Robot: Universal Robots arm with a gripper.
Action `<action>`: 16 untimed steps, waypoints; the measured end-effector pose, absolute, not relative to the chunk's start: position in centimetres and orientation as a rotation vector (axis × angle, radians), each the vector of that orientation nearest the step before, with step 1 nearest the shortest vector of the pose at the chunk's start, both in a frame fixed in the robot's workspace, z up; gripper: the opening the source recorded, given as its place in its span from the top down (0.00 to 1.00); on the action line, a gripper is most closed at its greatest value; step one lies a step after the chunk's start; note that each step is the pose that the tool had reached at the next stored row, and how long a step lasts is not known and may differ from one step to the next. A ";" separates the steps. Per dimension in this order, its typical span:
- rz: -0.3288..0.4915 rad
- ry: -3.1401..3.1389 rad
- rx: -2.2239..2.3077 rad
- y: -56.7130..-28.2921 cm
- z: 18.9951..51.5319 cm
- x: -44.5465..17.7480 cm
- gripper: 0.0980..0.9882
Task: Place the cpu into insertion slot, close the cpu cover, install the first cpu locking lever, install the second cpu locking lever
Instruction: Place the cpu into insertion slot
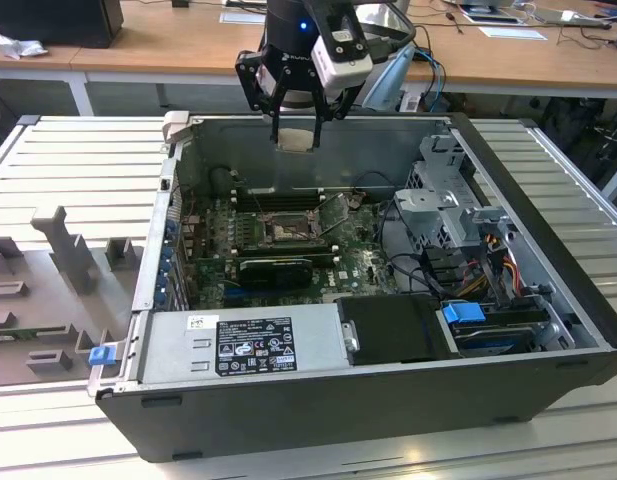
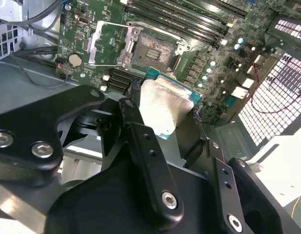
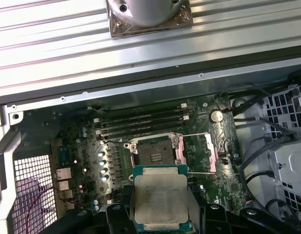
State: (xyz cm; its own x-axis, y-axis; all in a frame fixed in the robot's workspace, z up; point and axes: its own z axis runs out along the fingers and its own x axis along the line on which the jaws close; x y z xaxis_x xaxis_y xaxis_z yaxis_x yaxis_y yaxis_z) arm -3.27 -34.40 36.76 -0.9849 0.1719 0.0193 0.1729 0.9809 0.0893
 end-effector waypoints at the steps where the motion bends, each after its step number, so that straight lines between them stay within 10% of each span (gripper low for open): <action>1: -0.142 -3.115 -0.276 -34.4 36.8 -3.3 0.51; 16: -0.143 -3.108 -0.365 -34.4 36.8 -3.3 0.51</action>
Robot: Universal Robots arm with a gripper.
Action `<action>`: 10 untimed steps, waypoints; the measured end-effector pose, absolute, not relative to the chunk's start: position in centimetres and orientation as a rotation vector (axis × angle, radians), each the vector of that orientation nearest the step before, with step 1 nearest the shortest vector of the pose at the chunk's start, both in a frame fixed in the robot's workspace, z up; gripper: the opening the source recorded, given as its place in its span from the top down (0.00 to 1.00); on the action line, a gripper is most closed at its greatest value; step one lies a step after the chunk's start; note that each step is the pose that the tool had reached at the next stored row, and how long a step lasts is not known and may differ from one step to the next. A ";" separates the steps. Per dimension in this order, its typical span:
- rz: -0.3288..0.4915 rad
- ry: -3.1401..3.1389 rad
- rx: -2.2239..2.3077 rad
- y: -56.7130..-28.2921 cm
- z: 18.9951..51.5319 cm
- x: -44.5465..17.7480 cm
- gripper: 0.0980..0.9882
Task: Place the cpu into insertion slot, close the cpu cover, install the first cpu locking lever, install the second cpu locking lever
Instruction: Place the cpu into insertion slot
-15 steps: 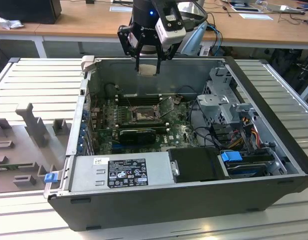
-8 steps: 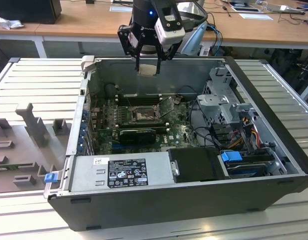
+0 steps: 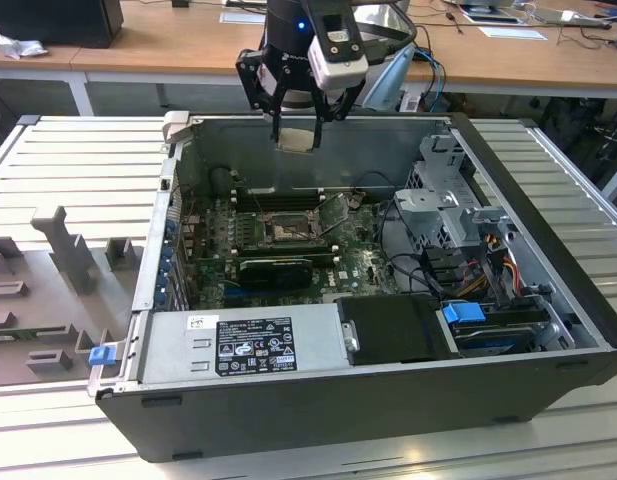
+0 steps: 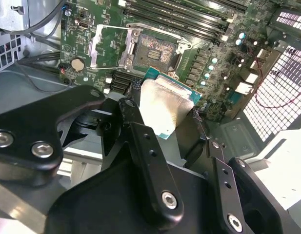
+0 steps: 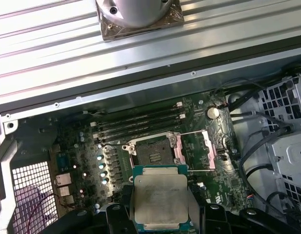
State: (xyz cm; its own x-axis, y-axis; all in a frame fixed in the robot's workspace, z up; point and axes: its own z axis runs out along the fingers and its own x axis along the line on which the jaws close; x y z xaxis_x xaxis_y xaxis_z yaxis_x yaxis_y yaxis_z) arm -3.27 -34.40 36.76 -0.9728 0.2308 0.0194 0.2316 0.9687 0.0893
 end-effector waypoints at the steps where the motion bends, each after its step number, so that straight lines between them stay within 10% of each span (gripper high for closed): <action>1: -0.143 -3.108 -0.371 -34.4 36.8 -3.3 0.51; 10: -0.143 -3.103 -0.418 -34.4 36.8 -3.3 0.51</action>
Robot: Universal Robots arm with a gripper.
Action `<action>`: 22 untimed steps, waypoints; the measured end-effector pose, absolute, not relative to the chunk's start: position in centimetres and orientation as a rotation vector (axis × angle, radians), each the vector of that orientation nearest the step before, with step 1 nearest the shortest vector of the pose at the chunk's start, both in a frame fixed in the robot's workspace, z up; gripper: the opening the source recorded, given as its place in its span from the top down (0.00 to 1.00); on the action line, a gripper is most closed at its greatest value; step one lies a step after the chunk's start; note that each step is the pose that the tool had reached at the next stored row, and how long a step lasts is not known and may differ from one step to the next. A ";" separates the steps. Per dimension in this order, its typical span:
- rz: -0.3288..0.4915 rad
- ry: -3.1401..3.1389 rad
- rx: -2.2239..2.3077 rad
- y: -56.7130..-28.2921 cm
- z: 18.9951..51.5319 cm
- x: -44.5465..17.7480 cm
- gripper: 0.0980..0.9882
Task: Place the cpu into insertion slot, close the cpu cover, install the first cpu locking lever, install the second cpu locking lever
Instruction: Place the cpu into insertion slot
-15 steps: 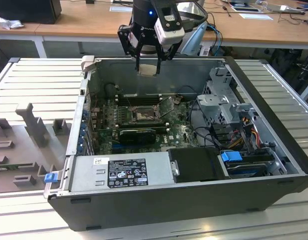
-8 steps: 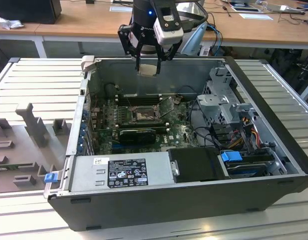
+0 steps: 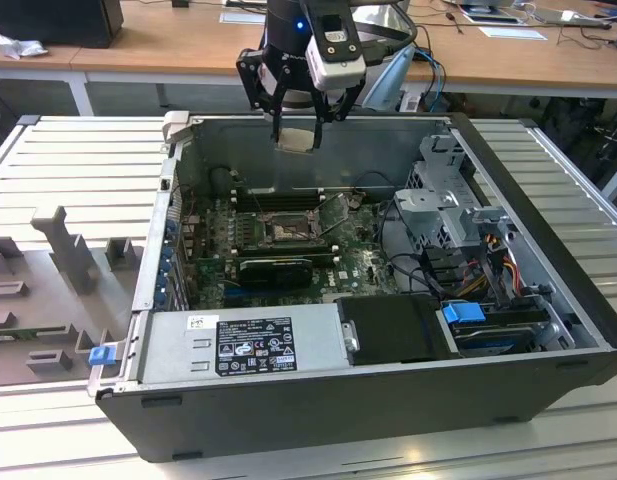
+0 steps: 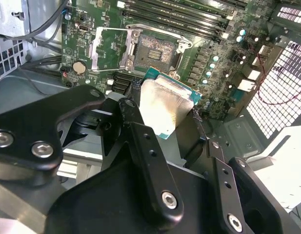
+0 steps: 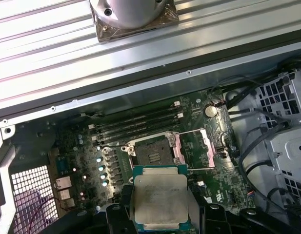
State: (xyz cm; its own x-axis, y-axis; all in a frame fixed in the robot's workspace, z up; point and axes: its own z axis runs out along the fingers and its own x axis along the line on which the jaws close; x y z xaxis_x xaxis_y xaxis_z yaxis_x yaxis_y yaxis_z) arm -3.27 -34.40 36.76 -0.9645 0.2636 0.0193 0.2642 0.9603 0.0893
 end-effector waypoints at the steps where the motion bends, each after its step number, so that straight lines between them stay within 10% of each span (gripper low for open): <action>1: -0.143 -3.103 -0.421 -34.4 36.8 -3.3 0.51; 22: -0.143 -3.090 -0.522 -34.4 36.8 -3.3 0.51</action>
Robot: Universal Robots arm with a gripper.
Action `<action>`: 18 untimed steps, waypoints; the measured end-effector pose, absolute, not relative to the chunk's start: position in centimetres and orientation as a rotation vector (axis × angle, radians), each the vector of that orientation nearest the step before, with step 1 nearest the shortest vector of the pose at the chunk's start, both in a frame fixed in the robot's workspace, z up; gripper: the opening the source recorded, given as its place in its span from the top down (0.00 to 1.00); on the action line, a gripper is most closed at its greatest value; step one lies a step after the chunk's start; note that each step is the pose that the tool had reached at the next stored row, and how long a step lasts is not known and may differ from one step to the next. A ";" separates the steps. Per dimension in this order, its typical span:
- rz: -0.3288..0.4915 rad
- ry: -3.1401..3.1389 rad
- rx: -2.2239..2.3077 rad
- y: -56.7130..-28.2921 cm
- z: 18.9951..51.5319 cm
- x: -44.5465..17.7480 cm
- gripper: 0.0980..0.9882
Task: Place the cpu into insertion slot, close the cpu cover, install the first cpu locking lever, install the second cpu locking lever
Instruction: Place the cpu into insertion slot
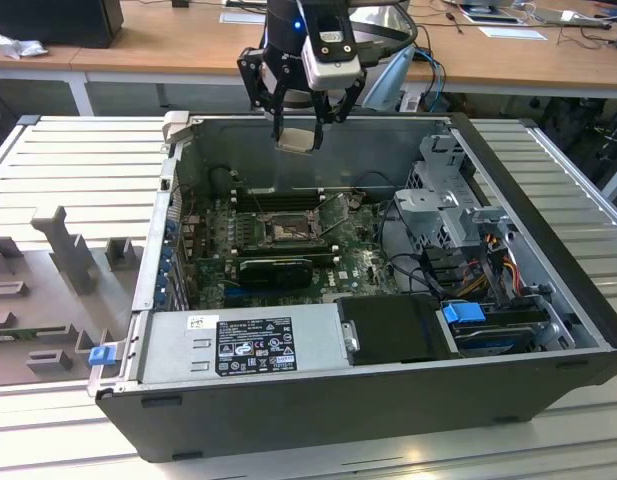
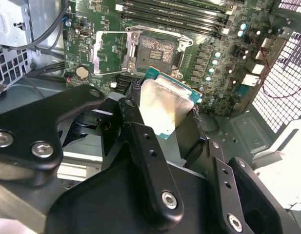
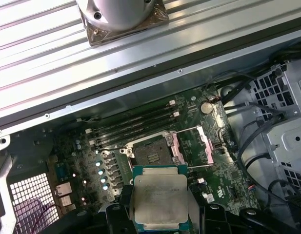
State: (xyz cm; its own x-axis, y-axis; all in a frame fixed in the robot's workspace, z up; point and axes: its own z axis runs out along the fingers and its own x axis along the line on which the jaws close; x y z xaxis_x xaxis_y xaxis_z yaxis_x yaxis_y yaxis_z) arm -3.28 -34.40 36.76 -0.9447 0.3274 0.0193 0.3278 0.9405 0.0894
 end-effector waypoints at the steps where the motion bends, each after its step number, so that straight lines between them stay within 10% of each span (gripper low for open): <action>1: -0.143 -3.090 -0.527 -34.4 36.8 -3.3 0.51; 18: -0.144 -3.079 -0.596 -34.4 36.8 -3.3 0.51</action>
State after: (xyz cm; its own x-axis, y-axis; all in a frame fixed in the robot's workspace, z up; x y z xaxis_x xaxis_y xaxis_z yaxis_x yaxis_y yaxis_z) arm -3.27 -34.40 36.76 -0.9280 0.3720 0.0193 0.3722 0.9238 0.0893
